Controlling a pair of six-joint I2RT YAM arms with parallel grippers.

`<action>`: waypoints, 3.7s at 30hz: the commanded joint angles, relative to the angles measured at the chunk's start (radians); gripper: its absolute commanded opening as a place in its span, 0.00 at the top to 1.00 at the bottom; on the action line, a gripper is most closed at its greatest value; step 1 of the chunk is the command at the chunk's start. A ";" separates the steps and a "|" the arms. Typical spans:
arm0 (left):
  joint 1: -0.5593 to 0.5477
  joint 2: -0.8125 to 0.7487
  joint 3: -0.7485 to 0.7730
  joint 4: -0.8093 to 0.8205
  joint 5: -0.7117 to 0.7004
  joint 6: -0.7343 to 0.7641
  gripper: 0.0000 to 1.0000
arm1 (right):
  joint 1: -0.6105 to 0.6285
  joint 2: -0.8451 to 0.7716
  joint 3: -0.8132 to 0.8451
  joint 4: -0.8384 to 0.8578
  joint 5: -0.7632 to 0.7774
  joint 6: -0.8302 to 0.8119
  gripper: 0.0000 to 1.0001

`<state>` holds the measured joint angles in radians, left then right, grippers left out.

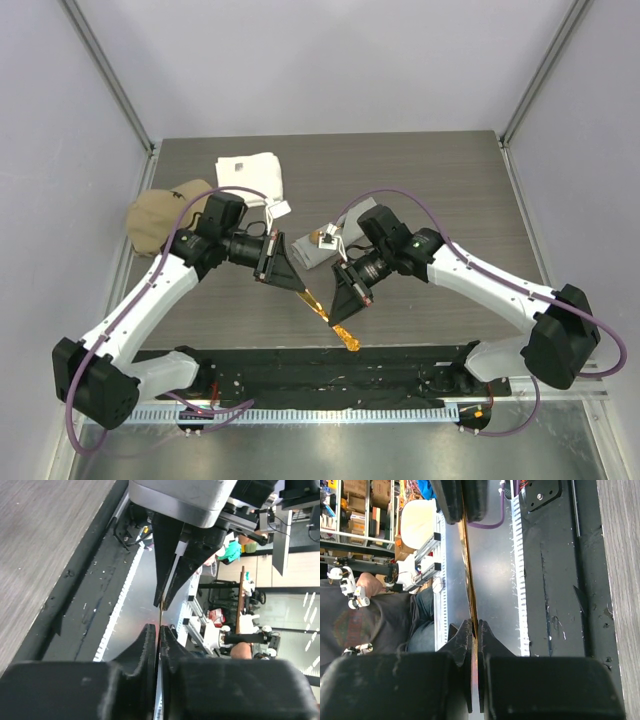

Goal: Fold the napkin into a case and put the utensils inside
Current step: Pass from the right arm to the left, then pass from the left arm to the right, then pass from the right arm to the left

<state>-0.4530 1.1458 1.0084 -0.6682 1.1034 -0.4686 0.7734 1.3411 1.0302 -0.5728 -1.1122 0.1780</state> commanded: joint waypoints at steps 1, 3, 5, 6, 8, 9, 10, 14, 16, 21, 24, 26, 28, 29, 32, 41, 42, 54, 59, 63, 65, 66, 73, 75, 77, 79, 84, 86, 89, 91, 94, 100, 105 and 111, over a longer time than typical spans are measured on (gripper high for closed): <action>0.000 -0.008 0.001 0.033 -0.022 -0.004 1.00 | 0.007 -0.023 0.004 0.004 -0.021 0.014 0.99; 0.013 -0.021 -0.002 0.038 -0.046 -0.011 1.00 | 0.001 -0.016 0.007 0.001 -0.005 0.024 0.86; 0.055 -0.032 -0.008 0.032 -0.071 -0.016 1.00 | -0.025 -0.017 0.013 -0.004 0.095 0.037 0.71; 0.082 -0.037 -0.008 0.024 -0.070 -0.015 1.00 | -0.042 -0.020 0.019 -0.004 0.142 0.063 0.68; 0.152 -0.038 -0.011 0.021 -0.083 -0.027 1.00 | -0.123 -0.026 0.027 0.008 0.297 0.106 0.56; 0.177 -0.038 -0.011 0.019 -0.100 -0.033 1.00 | -0.155 -0.026 0.022 0.020 0.334 0.179 0.52; 0.203 -0.037 -0.011 0.019 -0.108 -0.042 1.00 | -0.196 -0.026 0.021 0.033 0.410 0.216 0.48; 0.287 -0.101 -0.028 0.104 -0.296 -0.117 1.00 | -0.335 -0.031 -0.039 0.103 0.667 0.533 0.34; 0.287 -0.156 -0.105 0.229 -0.420 -0.234 1.00 | -0.324 -0.031 -0.099 0.196 0.686 0.746 0.30; 0.277 -0.339 -0.272 0.624 -0.621 -0.379 1.00 | -0.171 -0.045 -0.165 0.534 0.914 1.043 0.28; 0.275 -0.415 -0.384 0.767 -0.744 -0.473 1.00 | -0.096 -0.020 -0.160 0.711 1.017 1.121 0.28; 0.274 -0.435 -0.424 0.821 -0.775 -0.536 1.00 | -0.040 0.004 -0.157 0.807 1.055 1.146 0.28; 0.272 -0.454 -0.455 0.881 -0.789 -0.573 1.00 | -0.013 0.038 -0.163 0.913 1.091 1.199 0.28; 0.272 -0.458 -0.474 0.883 -0.795 -0.591 1.00 | -0.005 0.049 -0.168 0.948 1.101 1.212 0.28; 0.272 -0.483 -0.522 0.929 -0.804 -0.634 1.00 | 0.015 0.099 -0.148 1.011 1.108 1.264 0.28; 0.269 -0.503 -0.605 1.064 -0.787 -0.734 1.00 | 0.036 0.278 -0.082 1.214 1.164 1.374 0.31; 0.269 -0.508 -0.603 1.052 -0.781 -0.732 1.00 | 0.037 0.291 -0.076 1.234 1.161 1.382 0.36; 0.269 -0.515 -0.590 0.969 -0.889 -0.743 0.80 | 0.079 0.317 -0.217 1.536 1.341 1.592 0.99; 0.269 -0.500 -0.469 0.753 -0.909 -0.723 0.33 | 0.073 0.283 -0.271 1.542 1.398 1.591 0.99; 0.267 -0.474 -0.372 0.472 -0.895 -0.711 0.28 | 0.063 0.270 -0.291 1.564 1.405 1.582 0.99; 0.269 -0.480 -0.367 0.392 -0.878 -0.708 0.36 | 0.055 0.270 -0.298 1.574 1.404 1.582 0.99; 0.269 -0.494 -0.402 0.401 -0.858 -0.720 0.37 | 0.049 0.268 -0.298 1.574 1.404 1.578 0.99; 0.269 -0.560 -0.557 0.640 -0.777 -0.859 0.42 | 0.037 0.276 -0.303 1.611 1.390 1.548 0.99; 0.270 -0.555 -0.551 0.664 -0.774 -0.864 0.43 | 0.037 0.279 -0.305 1.625 1.381 1.542 0.99; 0.269 -0.552 -0.534 0.664 -0.772 -0.855 0.43 | 0.033 0.283 -0.308 1.640 1.371 1.528 0.99; 0.270 -0.548 -0.531 0.694 -0.761 -0.864 0.43 | 0.032 0.283 -0.315 1.657 1.362 1.516 0.99; 0.270 -0.541 -0.574 0.831 -0.731 -0.965 0.39 | 0.029 0.286 -0.346 1.692 1.364 1.514 0.99; 0.269 -0.537 -0.599 0.938 -0.726 -1.005 0.34 | 0.029 0.285 -0.354 1.693 1.361 1.517 0.99; 0.270 -0.532 -0.628 0.974 -0.734 -1.048 0.35 | 0.023 0.286 -0.358 1.708 1.353 1.519 0.99; 0.272 -0.529 -0.626 0.960 -0.735 -1.036 0.36 | 0.023 0.286 -0.357 1.713 1.350 1.519 0.99; 0.272 -0.531 -0.605 0.909 -0.741 -1.010 0.41 | 0.024 0.286 -0.357 1.717 1.345 1.517 0.99; 0.274 -0.529 -0.594 0.924 -0.757 -1.013 0.56 | 0.024 0.311 -0.367 1.752 1.335 1.526 0.99; 0.272 -0.520 -0.597 0.956 -0.780 -1.021 0.58 | 0.029 0.331 -0.354 1.774 1.339 1.532 0.99; 0.272 -0.509 -0.594 0.981 -0.801 -1.025 0.67 | 0.038 0.351 -0.340 1.785 1.342 1.532 0.99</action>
<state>-0.1867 0.6342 0.3805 0.2371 0.3244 -1.4914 0.8028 1.6802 0.6670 1.1149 0.2119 1.7115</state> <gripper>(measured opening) 0.356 0.094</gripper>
